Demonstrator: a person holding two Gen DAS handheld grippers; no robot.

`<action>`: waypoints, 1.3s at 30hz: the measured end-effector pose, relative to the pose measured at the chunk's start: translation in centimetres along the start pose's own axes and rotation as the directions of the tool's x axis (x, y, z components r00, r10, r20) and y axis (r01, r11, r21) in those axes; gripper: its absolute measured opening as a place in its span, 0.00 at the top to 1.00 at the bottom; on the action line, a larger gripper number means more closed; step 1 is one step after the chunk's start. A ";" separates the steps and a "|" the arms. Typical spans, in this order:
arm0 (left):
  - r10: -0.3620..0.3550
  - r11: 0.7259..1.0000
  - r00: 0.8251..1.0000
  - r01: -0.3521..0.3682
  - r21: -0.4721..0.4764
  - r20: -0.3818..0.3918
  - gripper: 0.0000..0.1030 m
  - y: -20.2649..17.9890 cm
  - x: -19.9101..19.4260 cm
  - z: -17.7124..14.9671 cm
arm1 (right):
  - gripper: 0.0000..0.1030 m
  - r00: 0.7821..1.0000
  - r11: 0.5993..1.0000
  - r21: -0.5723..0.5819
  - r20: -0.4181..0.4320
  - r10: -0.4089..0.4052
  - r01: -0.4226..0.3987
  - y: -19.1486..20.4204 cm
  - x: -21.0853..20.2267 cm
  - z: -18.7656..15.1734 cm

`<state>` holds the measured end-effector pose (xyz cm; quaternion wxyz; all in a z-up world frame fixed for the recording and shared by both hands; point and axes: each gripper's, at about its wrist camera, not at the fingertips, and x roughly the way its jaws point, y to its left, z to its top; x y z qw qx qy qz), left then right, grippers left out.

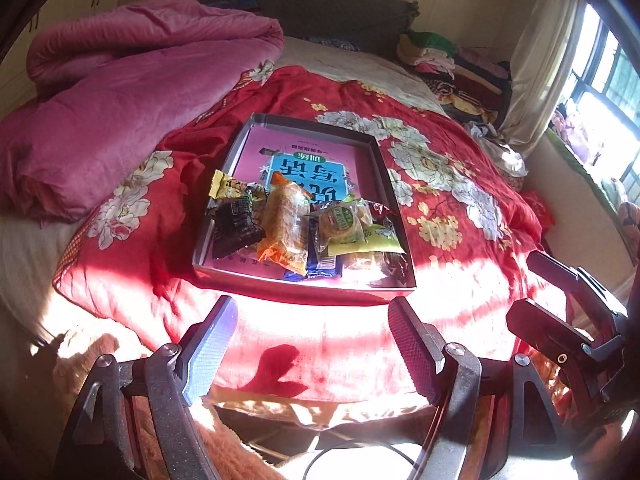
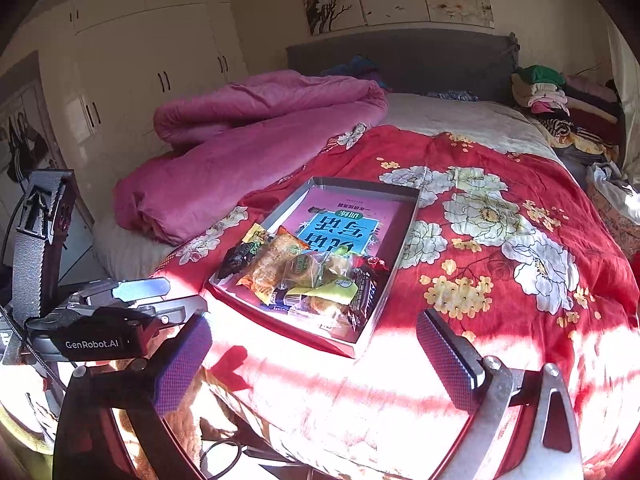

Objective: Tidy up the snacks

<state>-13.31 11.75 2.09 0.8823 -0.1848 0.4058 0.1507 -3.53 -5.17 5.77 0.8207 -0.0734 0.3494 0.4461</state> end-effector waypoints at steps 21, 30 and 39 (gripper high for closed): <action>0.011 1.000 1.000 -0.012 0.019 0.018 0.23 -0.4 -0.5 0.0 | 0.01 1.000 1.000 0.022 -0.010 -0.016 0.016 0.0 0.3 -0.8; 0.017 1.000 1.000 -0.017 0.019 0.017 0.23 -0.5 -0.6 0.0 | 0.01 1.000 1.000 0.026 -0.011 -0.015 0.016 -0.1 0.3 -0.7; 0.027 0.999 0.999 -0.028 0.034 0.018 0.23 -0.6 -0.6 0.0 | 0.01 1.000 1.000 0.027 -0.015 -0.016 0.017 -0.1 0.4 -0.8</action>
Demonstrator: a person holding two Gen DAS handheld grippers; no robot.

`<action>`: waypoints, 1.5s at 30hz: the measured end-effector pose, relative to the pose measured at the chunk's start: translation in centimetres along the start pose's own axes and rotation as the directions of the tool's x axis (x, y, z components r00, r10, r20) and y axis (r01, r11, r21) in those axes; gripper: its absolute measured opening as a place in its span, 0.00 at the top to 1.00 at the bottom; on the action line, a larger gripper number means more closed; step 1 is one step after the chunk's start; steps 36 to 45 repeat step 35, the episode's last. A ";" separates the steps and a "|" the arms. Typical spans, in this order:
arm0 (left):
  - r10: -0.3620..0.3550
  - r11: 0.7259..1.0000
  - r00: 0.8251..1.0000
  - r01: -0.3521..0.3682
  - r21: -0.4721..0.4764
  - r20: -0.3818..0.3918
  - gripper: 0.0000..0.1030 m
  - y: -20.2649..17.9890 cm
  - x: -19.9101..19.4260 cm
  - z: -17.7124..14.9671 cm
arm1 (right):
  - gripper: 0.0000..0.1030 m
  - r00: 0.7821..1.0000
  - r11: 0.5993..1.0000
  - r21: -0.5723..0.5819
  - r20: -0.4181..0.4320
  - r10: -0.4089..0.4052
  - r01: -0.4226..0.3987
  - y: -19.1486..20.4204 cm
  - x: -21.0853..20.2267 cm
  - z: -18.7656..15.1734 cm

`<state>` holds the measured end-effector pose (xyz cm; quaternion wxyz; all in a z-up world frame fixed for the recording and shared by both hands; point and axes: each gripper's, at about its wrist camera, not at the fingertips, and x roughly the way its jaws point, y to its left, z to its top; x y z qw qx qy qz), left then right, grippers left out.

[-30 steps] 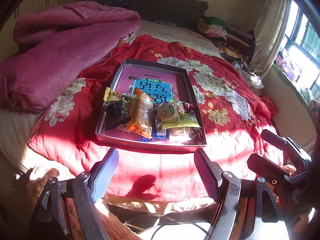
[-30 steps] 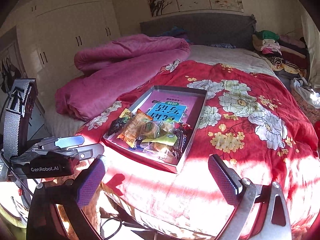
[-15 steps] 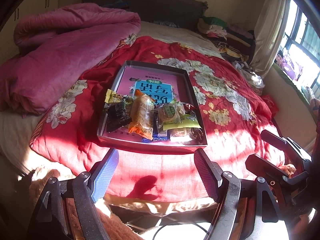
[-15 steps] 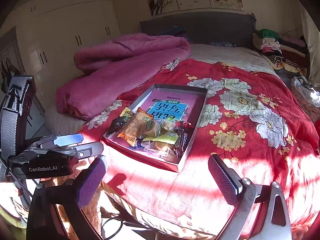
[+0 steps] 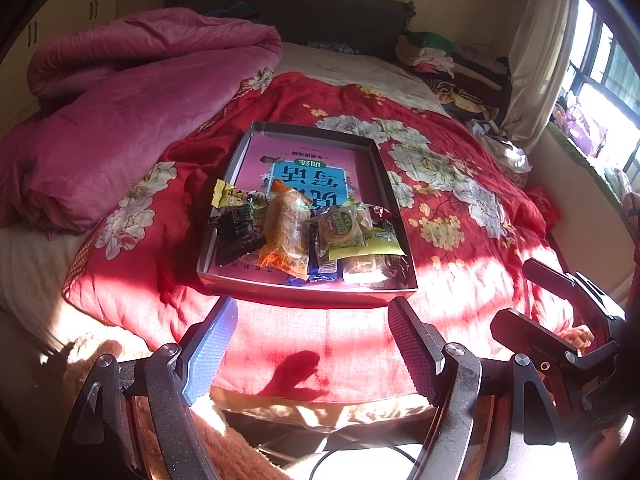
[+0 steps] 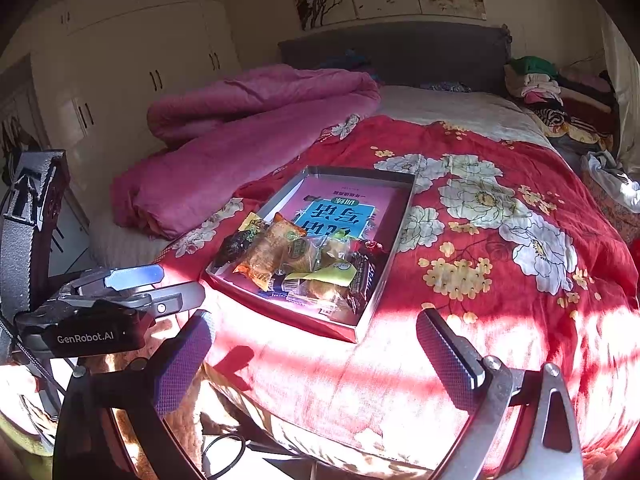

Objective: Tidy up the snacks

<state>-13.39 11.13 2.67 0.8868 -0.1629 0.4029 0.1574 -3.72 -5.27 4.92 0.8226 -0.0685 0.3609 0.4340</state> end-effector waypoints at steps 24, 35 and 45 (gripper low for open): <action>0.005 1.000 1.000 -0.005 0.011 -0.017 0.23 -0.1 0.5 0.0 | 0.01 1.000 1.000 0.000 0.000 -0.002 0.002 0.0 0.0 0.0; -0.015 0.990 1.000 0.012 -0.143 -0.017 0.23 3.8 1.7 1.1 | 0.01 0.999 0.998 0.041 0.019 -0.043 0.042 -2.7 0.0 0.4; -0.015 0.990 1.000 0.012 -0.143 -0.017 0.23 3.8 1.7 1.1 | 0.01 0.999 0.998 0.041 0.019 -0.043 0.042 -2.7 0.0 0.4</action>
